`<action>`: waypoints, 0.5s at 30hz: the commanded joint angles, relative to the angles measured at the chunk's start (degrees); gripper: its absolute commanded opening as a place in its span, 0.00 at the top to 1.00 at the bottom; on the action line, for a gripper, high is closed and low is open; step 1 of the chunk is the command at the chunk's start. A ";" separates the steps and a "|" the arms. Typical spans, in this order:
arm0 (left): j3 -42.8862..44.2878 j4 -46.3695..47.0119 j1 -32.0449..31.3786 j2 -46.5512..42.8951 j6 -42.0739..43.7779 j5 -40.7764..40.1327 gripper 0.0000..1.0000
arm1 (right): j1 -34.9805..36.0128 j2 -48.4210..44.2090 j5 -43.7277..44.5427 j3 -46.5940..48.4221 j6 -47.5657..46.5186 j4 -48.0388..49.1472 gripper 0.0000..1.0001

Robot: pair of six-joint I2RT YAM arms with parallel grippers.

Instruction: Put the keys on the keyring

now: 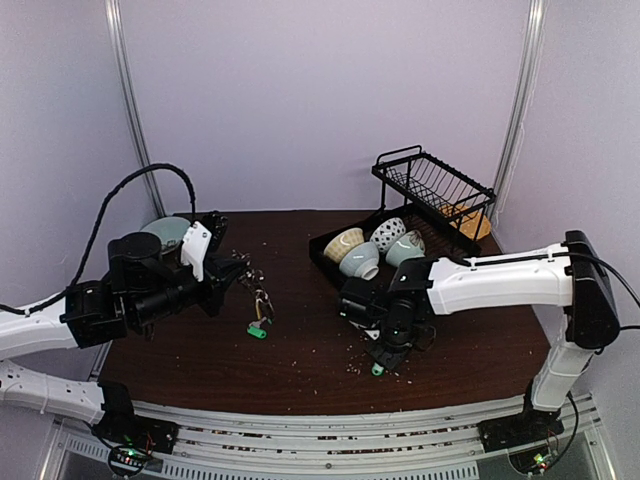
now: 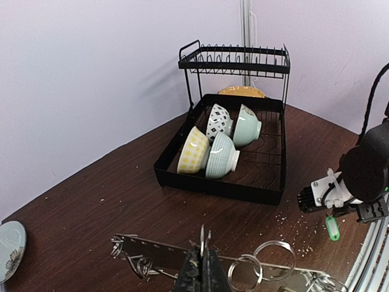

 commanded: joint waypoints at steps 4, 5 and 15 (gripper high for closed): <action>-0.10 3.61 -0.12 -1.38 0.29 0.53 1.00 | 0.33 1.81 -18.22 -1.50 -4.03 2.08 1.00; -0.14 3.59 -0.12 -1.56 0.28 0.54 1.00 | 0.35 3.42 -17.68 -0.84 -4.85 1.47 1.00; -0.67 2.62 -0.12 -3.43 -0.37 -0.10 1.00 | 0.34 15.21 -8.46 10.95 -9.42 -0.74 0.97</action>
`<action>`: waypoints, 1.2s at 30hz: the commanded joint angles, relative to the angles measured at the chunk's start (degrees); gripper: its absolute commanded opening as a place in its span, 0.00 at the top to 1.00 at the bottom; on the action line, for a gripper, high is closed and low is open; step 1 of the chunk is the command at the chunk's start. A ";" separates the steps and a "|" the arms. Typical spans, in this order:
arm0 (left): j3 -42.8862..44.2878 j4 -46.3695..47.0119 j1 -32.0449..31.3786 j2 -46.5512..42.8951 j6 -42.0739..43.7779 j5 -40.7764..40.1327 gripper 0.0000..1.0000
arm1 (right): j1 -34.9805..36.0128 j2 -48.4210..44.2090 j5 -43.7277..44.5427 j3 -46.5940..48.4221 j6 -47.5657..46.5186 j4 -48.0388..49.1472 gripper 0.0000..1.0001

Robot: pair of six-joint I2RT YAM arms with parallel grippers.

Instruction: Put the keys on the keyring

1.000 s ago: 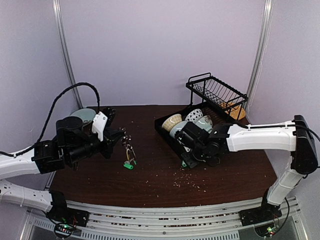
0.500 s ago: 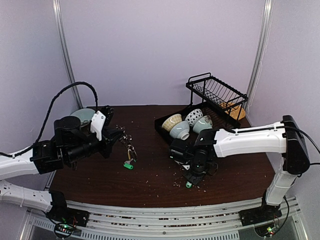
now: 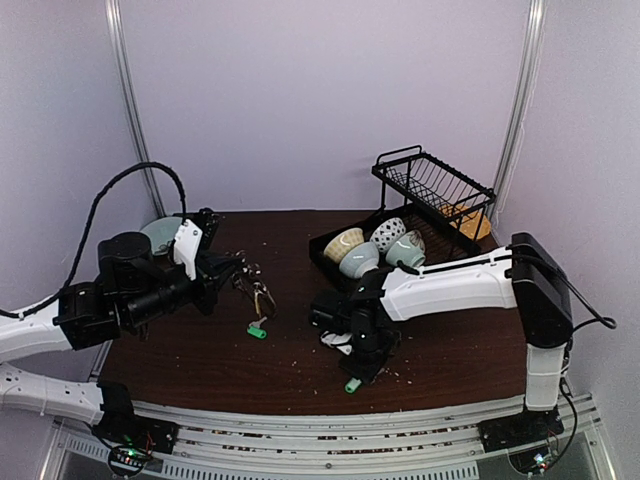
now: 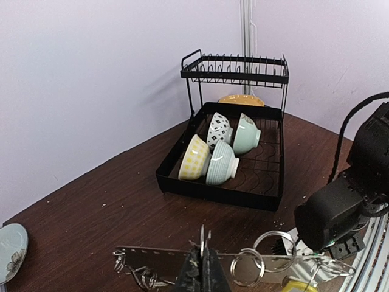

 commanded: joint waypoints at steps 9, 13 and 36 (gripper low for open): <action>-0.40 2.72 -0.12 -0.44 -0.26 -0.39 1.00 | -0.12 -2.11 4.39 1.96 -1.39 4.52 0.75; -0.49 2.78 -0.13 -0.24 -0.36 -0.35 1.00 | -1.32 -10.21 3.37 -5.84 1.68 14.83 0.71; -0.05 3.21 -0.17 0.82 0.31 0.15 1.00 | -3.88 -22.77 -5.28 -40.49 18.62 56.77 0.77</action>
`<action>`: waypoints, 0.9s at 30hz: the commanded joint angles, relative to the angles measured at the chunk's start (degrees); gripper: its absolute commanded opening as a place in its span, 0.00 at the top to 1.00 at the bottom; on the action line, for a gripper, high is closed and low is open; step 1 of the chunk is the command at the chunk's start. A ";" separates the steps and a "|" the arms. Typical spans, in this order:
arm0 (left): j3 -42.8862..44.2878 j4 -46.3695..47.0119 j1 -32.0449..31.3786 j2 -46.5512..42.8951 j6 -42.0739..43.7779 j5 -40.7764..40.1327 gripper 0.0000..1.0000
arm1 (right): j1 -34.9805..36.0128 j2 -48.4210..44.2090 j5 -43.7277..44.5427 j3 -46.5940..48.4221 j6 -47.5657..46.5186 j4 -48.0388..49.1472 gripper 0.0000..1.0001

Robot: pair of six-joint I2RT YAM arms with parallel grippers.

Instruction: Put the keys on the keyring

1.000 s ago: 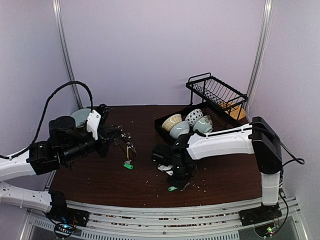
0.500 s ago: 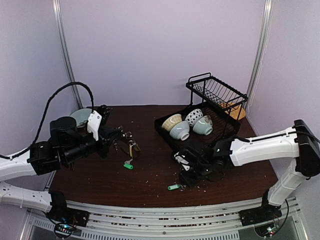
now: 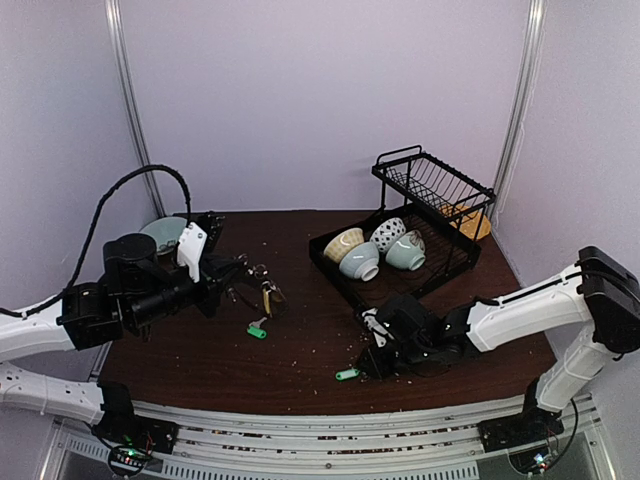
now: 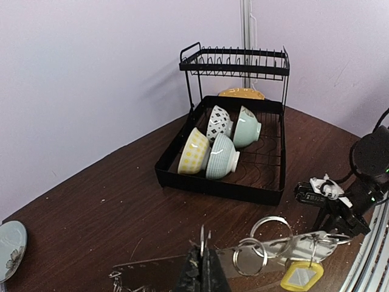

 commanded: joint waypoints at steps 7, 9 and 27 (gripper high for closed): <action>0.27 3.37 -0.20 0.19 0.47 0.12 1.00 | 0.02 0.19 -0.68 -0.68 0.73 -0.75 0.77; 0.35 3.37 -0.13 0.37 0.36 0.23 1.00 | 0.10 0.32 -0.83 -1.00 1.16 -0.81 0.78; 0.35 3.28 -0.13 -0.13 0.47 0.16 1.00 | 1.89 3.65 0.18 1.05 0.16 -3.34 0.91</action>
